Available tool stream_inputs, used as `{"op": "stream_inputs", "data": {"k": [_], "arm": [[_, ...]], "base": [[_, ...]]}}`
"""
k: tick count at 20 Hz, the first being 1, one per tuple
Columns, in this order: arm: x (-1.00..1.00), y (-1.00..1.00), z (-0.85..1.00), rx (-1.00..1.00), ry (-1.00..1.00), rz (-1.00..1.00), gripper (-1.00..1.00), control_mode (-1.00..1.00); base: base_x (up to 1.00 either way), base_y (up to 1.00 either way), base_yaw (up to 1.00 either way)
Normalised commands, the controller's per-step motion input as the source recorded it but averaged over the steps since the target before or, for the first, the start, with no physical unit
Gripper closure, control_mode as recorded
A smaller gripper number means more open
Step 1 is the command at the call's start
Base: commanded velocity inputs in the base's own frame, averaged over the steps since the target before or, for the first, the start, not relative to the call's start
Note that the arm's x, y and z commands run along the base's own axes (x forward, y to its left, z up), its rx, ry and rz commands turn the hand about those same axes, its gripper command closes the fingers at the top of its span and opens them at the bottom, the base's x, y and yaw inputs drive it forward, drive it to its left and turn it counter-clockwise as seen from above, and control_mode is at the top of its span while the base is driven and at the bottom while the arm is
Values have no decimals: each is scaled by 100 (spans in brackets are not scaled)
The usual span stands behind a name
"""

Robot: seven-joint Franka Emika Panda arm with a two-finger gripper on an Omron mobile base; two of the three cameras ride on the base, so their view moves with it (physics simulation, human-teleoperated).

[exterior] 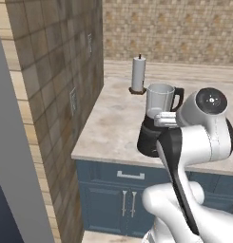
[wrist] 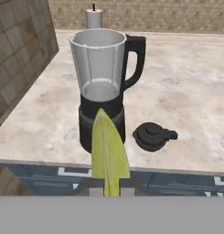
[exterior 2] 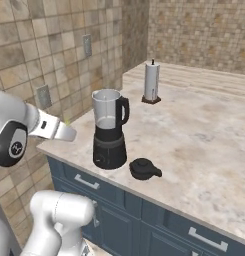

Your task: Grab the onion and lemon wedge from the fridge, place them in the blender, close the lid, and turn on the blender to create a marinade.

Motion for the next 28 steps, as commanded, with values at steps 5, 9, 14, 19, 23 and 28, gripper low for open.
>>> {"op": "stream_inputs", "data": {"k": [5, 9, 14, 19, 23, 28], "arm": [[14, -4, 70, 4, -10, -1, 100, -100], [20, -3, 81, 5, -15, 0, 100, -100], [31, -8, 48, 2, -6, 0, 100, -100], [64, -22, 0, 0, 0, 0, 100, -100], [79, -26, -15, 1, 0, 0, 100, -100], [63, -27, -39, 0, 0, 0, 100, -100]], "base": [[0, 0, 0], [0, 0, 0], [0, 0, 0], [0, 0, 0], [0, 0, 0], [0, 0, 0]]}}
